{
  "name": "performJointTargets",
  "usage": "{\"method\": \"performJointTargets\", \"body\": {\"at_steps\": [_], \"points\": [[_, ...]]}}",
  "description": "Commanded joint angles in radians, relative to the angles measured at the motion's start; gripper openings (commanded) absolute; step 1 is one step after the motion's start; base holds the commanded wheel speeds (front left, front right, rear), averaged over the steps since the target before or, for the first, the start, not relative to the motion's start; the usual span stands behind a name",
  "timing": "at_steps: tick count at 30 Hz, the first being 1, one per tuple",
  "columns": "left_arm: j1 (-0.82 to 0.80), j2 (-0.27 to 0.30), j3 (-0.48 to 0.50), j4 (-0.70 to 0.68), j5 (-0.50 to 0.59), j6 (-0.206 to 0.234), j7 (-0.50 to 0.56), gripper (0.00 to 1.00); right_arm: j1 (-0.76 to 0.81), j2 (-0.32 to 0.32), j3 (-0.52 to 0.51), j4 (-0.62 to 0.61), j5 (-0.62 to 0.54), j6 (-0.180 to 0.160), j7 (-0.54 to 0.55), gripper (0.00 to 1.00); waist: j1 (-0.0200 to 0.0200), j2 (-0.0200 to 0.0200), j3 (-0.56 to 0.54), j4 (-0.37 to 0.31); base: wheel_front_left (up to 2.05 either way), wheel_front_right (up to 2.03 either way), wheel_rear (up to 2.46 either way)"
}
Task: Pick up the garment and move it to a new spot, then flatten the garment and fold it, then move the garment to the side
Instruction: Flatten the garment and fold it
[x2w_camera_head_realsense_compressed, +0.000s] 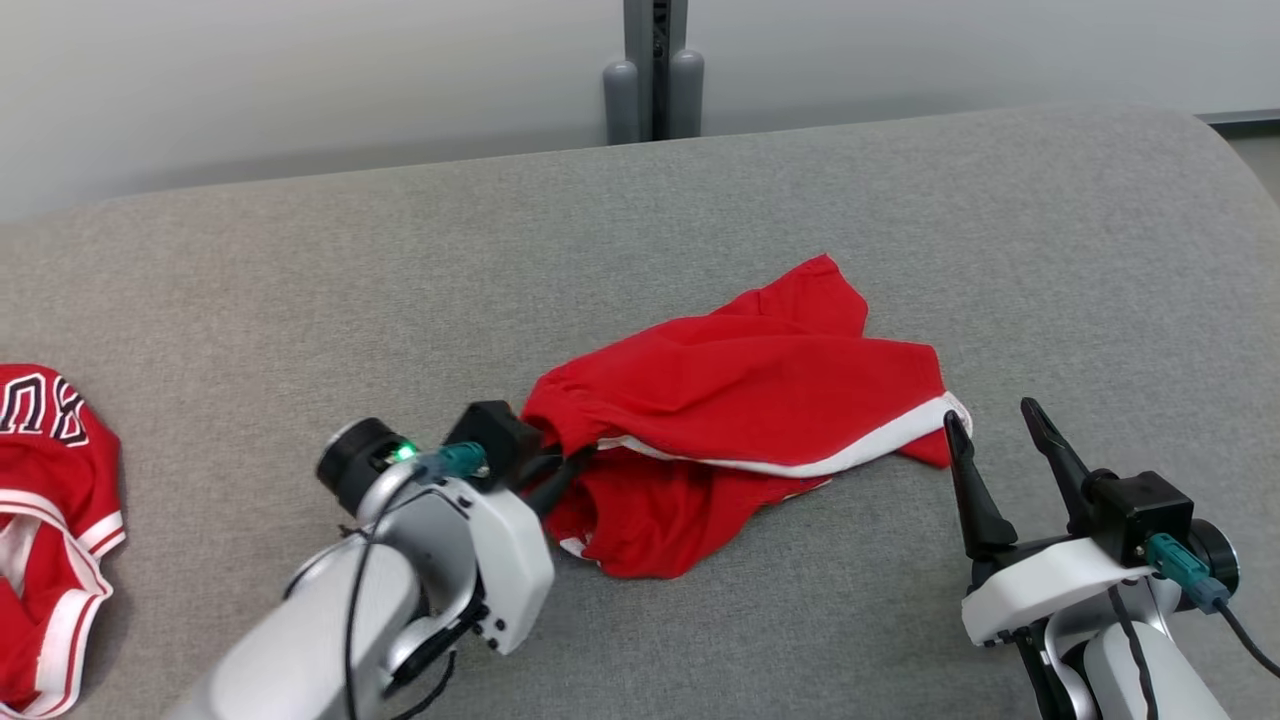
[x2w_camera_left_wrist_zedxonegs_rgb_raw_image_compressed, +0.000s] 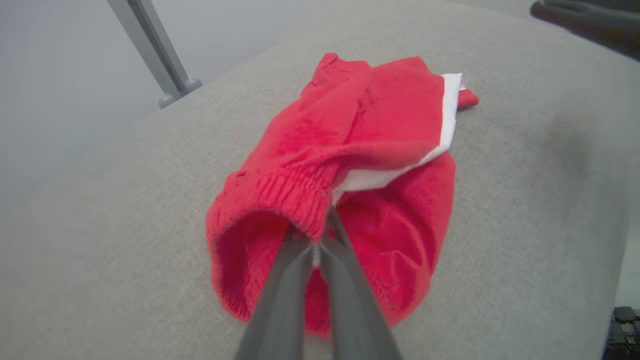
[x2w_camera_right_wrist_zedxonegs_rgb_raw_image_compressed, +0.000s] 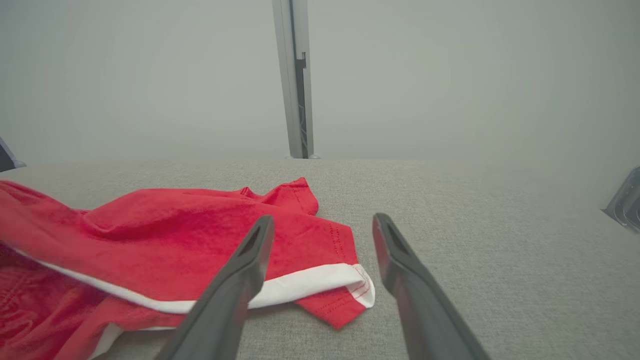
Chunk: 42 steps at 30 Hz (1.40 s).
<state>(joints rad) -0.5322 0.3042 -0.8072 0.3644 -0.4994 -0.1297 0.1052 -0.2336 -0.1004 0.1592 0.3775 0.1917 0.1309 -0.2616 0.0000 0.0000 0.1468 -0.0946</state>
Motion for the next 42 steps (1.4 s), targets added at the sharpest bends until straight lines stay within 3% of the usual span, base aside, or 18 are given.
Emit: {"method": "performJointTargets", "body": {"at_steps": [1,7,11,17,24,26,27,28,29,35,39,42], "points": [[0.029,0.038,0.011,-0.080,-0.032,-0.001,0.054,0.00,0.012,-0.003,-0.007,0.000,-0.003,0.000,-0.005,1.00,0.0000,0.0000,-0.001,0.008,0.00,0.00,0.00],[0.135,0.182,0.083,-0.487,-0.239,0.067,0.338,0.00,0.009,0.011,-0.005,0.002,-0.004,0.000,-0.005,1.00,0.0000,0.0000,-0.002,0.015,0.00,0.00,0.00],[0.183,0.224,0.138,-0.576,-0.363,0.102,0.411,0.00,-0.005,0.015,0.003,0.003,-0.004,0.000,-0.005,1.00,0.0000,0.0000,0.005,0.008,0.00,0.00,0.00],[0.179,0.178,0.198,-0.445,-0.492,0.067,0.375,0.00,-0.019,0.018,0.012,0.005,-0.009,0.000,-0.005,1.00,0.0000,0.0000,0.015,-0.005,0.00,0.00,0.00],[0.126,0.096,0.230,-0.166,-0.451,0.027,0.177,0.00,-0.025,0.019,0.021,0.002,-0.010,0.000,-0.005,1.00,0.0000,0.0000,0.029,-0.022,0.00,0.00,0.00],[0.111,0.076,0.225,-0.093,-0.445,0.018,0.139,0.19,-0.022,0.021,0.022,-0.001,-0.013,0.000,-0.005,1.00,0.0000,0.0000,0.030,-0.024,0.00,0.00,0.00],[0.105,0.068,0.222,-0.063,-0.446,0.014,0.120,0.36,-0.020,0.022,0.024,-0.002,-0.013,0.000,-0.005,1.00,0.0000,0.0000,0.031,-0.025,0.00,0.00,0.00],[0.105,0.068,0.222,-0.063,-0.446,0.014,0.120,0.36,-0.020,0.022,0.024,-0.002,-0.013,0.000,-0.005,1.00,0.0000,0.0000,0.031,-0.025,0.00,0.00,0.00],[0.095,0.053,0.218,-0.014,-0.445,0.007,0.086,1.00,-0.018,0.021,0.024,-0.003,-0.012,0.000,-0.005,1.00,0.0000,0.0000,0.030,-0.024,0.00,0.00,0.00],[0.083,0.049,0.199,0.031,-0.466,-0.001,0.051,1.00,-0.006,0.016,0.024,-0.006,-0.009,0.000,-0.005,1.00,0.0000,0.0000,0.021,-0.012,0.00,0.00,0.00],[0.104,0.081,0.190,0.008,-0.458,-0.001,0.040,1.00,0.002,0.015,0.029,-0.009,-0.009,0.000,-0.005,1.00,0.0000,0.0000,0.001,0.001,0.00,0.00,0.00],[0.131,0.121,0.202,-0.029,-0.421,0.029,0.000,1.00,0.013,0.015,0.032,-0.015,-0.008,0.000,-0.005,1.00,0.0000,0.0000,-0.012,0.010,0.00,0.00,0.00]]}}
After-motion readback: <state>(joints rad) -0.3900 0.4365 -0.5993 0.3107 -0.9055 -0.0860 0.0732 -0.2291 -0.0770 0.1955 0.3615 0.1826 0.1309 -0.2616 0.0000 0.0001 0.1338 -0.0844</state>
